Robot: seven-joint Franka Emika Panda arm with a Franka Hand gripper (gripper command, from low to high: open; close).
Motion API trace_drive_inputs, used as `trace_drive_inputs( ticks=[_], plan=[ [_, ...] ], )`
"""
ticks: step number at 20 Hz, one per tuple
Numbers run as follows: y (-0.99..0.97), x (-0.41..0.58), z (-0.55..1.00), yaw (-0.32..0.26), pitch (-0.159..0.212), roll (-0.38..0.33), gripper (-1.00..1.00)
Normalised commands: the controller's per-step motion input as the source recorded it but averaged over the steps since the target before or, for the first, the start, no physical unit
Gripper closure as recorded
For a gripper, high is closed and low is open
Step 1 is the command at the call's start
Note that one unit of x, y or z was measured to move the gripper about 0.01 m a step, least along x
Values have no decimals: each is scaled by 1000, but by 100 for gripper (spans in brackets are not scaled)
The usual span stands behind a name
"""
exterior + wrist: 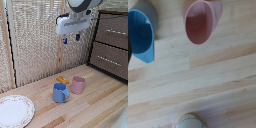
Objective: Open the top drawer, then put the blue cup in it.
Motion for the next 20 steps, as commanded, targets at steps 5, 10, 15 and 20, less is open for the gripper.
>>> trace_drive_inputs(
  ticks=[5, 10, 15, 20],
  plan=[
    [-345, -121, 0, 81, 0, -374, -100],
    [-354, -91, 0, 80, -14, -375, -100],
    [-345, -31, -9, 82, -49, -375, -100],
    [-338, -13, -12, 87, -70, -375, -100]
  ],
)
